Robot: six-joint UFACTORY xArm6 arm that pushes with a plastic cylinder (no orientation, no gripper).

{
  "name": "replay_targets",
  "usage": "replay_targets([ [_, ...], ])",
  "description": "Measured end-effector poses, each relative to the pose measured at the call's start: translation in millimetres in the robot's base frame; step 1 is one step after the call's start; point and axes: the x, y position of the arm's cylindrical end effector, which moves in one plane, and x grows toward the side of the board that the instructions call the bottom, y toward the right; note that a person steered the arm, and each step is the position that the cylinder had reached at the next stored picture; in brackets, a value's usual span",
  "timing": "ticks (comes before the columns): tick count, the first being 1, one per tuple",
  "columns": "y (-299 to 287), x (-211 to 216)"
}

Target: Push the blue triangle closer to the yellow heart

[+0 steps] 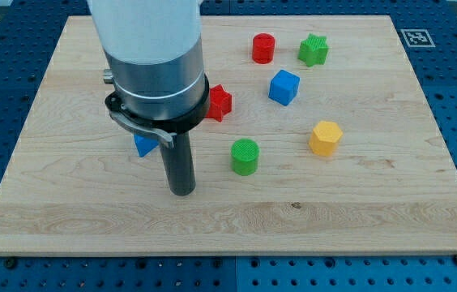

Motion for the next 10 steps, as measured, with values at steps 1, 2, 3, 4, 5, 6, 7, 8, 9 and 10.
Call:
replay_targets([
  [1, 0, -30],
  [2, -5, -32],
  [3, -45, -32],
  [4, -55, -32],
  [5, -60, -47],
  [6, -76, -59],
  [7, -76, -59],
  [8, -75, -61],
  [9, -69, -64],
  [10, -56, -64],
])
